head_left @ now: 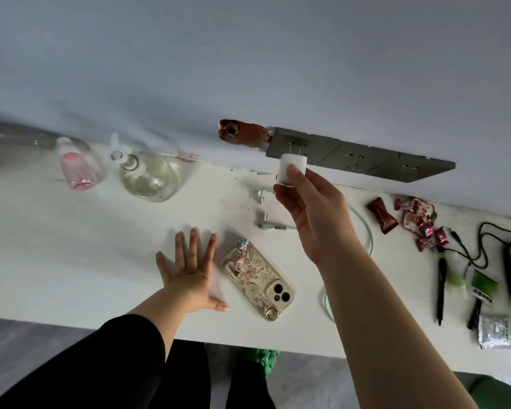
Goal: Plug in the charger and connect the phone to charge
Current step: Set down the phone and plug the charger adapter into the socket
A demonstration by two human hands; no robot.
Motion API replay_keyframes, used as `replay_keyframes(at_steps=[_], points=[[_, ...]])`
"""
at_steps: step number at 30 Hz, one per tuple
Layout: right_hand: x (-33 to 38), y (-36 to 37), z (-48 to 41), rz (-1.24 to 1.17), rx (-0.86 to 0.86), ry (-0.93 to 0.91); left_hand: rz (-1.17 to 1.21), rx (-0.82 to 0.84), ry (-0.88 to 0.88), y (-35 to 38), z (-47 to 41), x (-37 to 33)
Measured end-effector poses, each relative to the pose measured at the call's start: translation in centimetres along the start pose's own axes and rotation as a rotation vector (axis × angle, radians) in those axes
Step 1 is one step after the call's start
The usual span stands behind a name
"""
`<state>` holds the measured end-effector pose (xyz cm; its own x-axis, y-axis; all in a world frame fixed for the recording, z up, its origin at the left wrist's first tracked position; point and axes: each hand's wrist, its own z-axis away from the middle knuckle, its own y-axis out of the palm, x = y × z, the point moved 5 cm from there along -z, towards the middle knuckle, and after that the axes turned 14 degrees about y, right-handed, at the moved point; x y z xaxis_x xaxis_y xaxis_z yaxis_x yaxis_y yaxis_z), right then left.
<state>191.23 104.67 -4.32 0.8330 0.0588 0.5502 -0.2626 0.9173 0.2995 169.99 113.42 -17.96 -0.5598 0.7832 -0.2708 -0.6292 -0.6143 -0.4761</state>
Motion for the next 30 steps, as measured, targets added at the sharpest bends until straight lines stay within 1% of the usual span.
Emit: replay_keyframes(at_steps=[15, 30], points=[[-0.22, 0.43, 0.61, -0.006, -0.095, -0.057, 0.008, 0.007, 0.027, 0.20, -0.04, 0.12], [-0.58, 0.44, 0.53, -0.138, -0.092, -0.070, 0.010, -0.016, 0.036, 0.47, -0.29, 0.34]])
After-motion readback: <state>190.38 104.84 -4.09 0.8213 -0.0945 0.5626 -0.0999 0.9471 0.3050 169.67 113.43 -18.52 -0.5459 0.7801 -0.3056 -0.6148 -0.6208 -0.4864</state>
